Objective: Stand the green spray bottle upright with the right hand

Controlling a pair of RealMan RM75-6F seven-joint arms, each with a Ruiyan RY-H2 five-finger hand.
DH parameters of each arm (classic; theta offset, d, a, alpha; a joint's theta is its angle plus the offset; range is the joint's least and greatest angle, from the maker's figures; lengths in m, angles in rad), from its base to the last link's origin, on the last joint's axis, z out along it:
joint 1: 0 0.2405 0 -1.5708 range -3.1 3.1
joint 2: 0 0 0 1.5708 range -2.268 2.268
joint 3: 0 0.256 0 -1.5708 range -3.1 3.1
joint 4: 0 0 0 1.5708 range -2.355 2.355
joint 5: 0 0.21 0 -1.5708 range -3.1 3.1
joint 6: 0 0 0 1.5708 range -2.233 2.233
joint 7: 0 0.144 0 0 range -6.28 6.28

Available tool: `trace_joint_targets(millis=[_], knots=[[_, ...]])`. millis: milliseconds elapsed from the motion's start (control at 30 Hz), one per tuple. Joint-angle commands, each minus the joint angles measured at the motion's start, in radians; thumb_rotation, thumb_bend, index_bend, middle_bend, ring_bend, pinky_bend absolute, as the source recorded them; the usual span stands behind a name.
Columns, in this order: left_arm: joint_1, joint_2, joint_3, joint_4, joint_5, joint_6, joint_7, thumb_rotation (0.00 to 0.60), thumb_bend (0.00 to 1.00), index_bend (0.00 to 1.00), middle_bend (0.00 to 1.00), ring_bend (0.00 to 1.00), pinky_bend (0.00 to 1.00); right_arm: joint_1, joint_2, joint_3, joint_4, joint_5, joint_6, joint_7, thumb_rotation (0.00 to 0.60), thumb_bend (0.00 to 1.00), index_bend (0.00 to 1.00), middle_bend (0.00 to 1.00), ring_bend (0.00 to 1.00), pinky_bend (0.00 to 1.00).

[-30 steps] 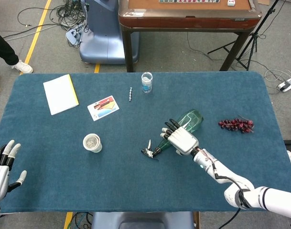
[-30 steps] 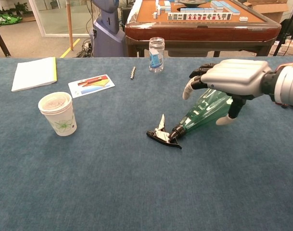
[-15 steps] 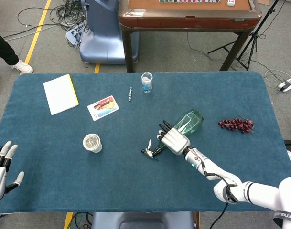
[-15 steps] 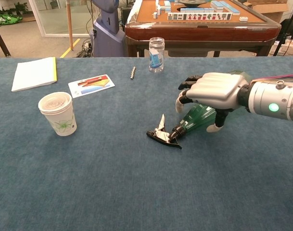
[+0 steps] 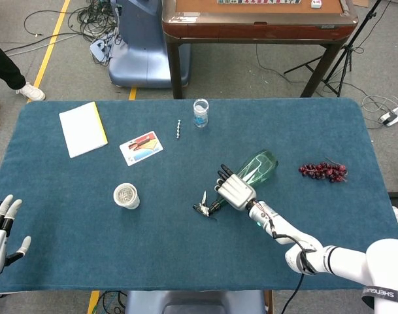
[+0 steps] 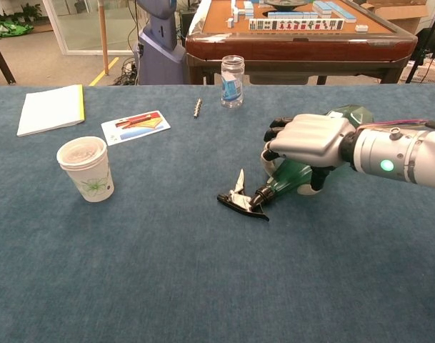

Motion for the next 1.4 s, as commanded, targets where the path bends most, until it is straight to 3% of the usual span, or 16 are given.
trace_joint_targets(millis=[33, 233, 400, 733, 967, 1133, 1400], knots=[[0.002, 0.001, -0.001, 0.001, 0.000, 0.003, -0.001, 0.600, 0.35, 0.06, 0.00, 0.00, 0.00, 0.003, -0.008, -0.002, 0.009, -0.002, 0.009, 0.007, 0.600, 0.26, 0.45, 0.33, 0.12, 0.05], [0.007, 0.003, 0.000, -0.002, -0.001, 0.007, -0.001, 0.600, 0.35, 0.06, 0.00, 0.00, 0.00, 0.003, -0.003, 0.003, 0.010, -0.028, 0.049, 0.059, 0.600, 0.29, 0.57, 0.42, 0.22, 0.11], [0.006, 0.003, -0.001, -0.006, 0.002, 0.004, 0.003, 0.600, 0.35, 0.06, 0.00, 0.00, 0.00, -0.012, 0.024, 0.030, -0.050, -0.055, 0.110, 0.191, 0.600, 0.29, 0.63, 0.47, 0.29, 0.17], [0.000, 0.002, -0.001, -0.007, 0.004, -0.006, 0.008, 0.600, 0.35, 0.06, 0.00, 0.00, 0.00, -0.070, 0.122, 0.102, -0.228, -0.068, 0.212, 0.587, 0.600, 0.30, 0.64, 0.48, 0.32, 0.20], [-0.002, -0.001, 0.000, -0.005, 0.008, -0.010, 0.005, 0.600, 0.35, 0.06, 0.00, 0.00, 0.00, -0.131, 0.150, 0.132, -0.317, -0.065, 0.261, 0.975, 0.600, 0.30, 0.65, 0.48, 0.32, 0.20], [-0.001, 0.000, 0.001, -0.006, 0.012, -0.007, 0.006, 0.600, 0.35, 0.06, 0.00, 0.00, 0.00, -0.175, 0.136, 0.137, -0.319, -0.077, 0.302, 1.238, 0.600, 0.30, 0.64, 0.48, 0.32, 0.20], [0.000, 0.002, 0.001, -0.009, 0.013, -0.006, 0.005, 0.600, 0.35, 0.06, 0.00, 0.00, 0.00, -0.201, 0.118, 0.123, -0.274, -0.113, 0.306, 1.522, 0.600, 0.30, 0.65, 0.49, 0.32, 0.20]])
